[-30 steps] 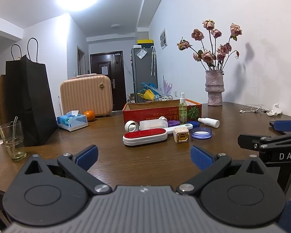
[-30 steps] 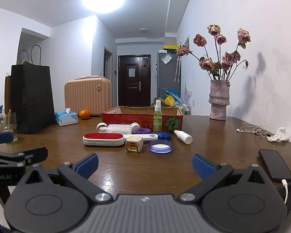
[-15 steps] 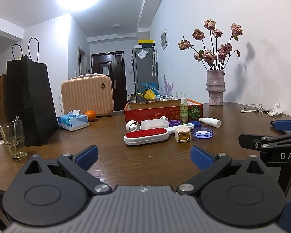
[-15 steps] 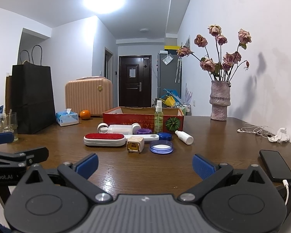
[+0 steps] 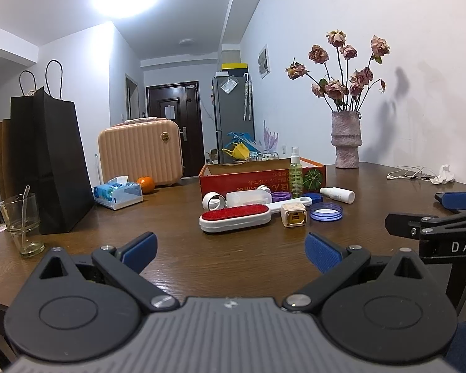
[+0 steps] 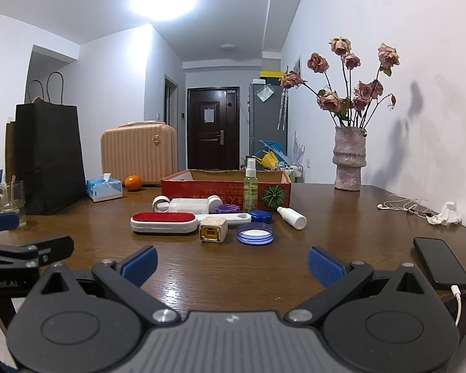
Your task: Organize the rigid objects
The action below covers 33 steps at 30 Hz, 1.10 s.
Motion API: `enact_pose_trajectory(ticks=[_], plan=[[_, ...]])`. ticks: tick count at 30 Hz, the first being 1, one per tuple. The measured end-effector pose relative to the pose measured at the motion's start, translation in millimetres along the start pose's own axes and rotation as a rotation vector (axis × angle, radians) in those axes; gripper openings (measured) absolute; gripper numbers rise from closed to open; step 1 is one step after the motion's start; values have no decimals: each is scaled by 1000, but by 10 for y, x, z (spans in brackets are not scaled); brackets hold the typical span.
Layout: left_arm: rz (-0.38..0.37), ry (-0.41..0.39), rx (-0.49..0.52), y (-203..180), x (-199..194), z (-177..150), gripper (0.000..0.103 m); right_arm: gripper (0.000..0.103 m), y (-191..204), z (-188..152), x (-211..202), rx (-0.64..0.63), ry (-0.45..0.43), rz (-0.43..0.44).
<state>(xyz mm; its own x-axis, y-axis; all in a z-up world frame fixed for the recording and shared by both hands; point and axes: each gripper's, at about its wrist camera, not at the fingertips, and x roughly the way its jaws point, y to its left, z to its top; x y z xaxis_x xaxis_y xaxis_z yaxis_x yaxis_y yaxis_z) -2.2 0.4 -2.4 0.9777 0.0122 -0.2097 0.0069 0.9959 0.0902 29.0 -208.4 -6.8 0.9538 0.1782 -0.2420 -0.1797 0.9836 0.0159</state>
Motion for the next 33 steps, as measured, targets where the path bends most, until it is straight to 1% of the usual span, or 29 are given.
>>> enact_pose_trajectory(ticks=[30, 32, 33], plan=[[-7, 1, 13, -24, 38, -7, 103, 103, 2, -32, 47, 4, 14, -3], [-16, 29, 17, -15, 132, 0, 103, 103, 6, -41, 150, -1, 38, -5], [-31, 48, 22, -1, 211, 11, 103, 103, 1, -40, 223, 2, 49, -1]])
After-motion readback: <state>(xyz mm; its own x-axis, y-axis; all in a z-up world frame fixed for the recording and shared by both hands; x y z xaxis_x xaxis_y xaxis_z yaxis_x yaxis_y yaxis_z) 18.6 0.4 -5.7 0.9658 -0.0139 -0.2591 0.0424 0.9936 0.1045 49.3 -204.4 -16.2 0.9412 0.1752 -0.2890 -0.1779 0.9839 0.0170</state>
